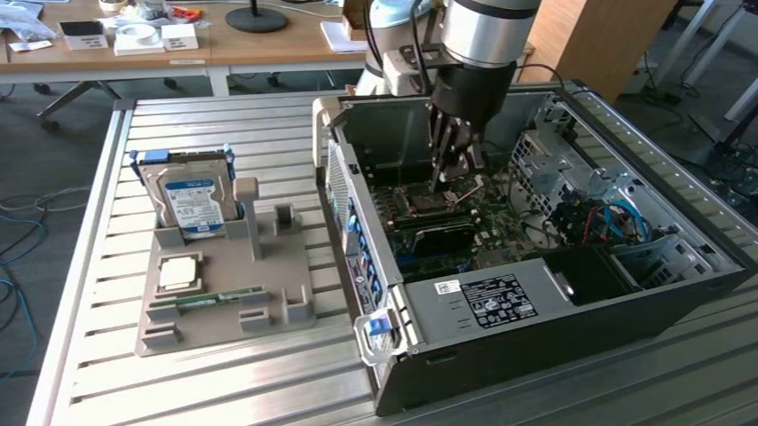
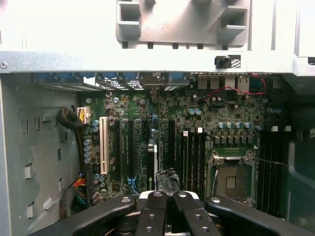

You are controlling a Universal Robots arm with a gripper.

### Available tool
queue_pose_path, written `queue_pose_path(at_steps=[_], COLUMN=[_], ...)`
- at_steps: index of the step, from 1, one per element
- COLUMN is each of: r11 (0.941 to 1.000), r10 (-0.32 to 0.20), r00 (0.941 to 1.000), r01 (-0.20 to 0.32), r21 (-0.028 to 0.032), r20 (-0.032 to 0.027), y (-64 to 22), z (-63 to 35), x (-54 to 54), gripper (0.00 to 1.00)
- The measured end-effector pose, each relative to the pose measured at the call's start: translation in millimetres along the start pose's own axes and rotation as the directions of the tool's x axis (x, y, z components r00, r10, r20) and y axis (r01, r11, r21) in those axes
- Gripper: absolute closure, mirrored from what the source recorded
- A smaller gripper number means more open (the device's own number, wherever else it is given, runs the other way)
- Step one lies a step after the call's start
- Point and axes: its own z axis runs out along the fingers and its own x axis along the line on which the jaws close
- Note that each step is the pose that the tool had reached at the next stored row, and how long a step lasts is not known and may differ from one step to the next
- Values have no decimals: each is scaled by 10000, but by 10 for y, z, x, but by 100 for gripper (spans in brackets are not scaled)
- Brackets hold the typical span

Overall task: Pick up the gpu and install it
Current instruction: 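Press down on the gpu until it lock into place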

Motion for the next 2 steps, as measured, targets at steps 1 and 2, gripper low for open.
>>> queue_pose_path(at_steps=[1, 2], r11=[10000, 10000], r10=[0, 0], r00=[10000, 10000], r01=[0, 0], r21=[0, 0], r20=[0, 0], y=[0, 0], z=[0, 0], x=[0, 0], gripper=[89, 89])
